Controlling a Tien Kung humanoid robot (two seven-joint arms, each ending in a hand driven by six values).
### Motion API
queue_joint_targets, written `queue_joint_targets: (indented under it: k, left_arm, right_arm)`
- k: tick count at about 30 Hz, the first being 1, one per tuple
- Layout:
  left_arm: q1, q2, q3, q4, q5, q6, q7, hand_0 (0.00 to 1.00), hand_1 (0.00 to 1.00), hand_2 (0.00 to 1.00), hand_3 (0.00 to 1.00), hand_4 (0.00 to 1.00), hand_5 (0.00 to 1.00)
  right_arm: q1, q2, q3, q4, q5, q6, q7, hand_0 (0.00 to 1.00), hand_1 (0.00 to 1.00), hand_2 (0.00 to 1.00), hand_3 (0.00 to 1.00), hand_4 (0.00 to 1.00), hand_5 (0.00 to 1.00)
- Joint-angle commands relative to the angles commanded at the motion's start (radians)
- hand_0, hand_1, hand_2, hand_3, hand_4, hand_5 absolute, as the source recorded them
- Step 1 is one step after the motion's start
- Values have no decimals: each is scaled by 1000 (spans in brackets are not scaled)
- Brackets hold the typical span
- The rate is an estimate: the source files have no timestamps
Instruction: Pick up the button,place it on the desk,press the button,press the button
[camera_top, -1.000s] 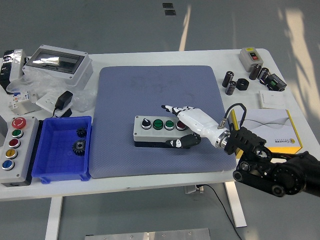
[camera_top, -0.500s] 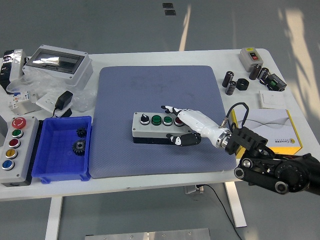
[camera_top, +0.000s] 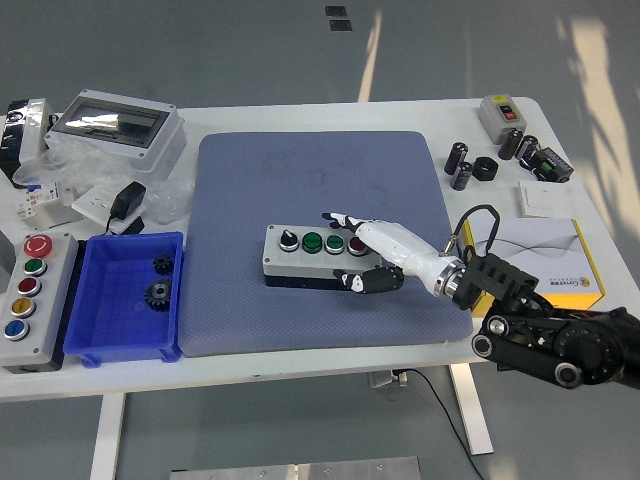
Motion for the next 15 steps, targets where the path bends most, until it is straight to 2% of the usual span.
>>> queue_joint_targets:
  k: [15]
  left_arm:
    - [0, 1, 4, 0, -1, -7, 2, 622, 575, 545, 604, 566, 159]
  right_arm:
    - [8, -16, 23, 17, 23, 42, 9, 937, 889, 920, 998, 582, 4]
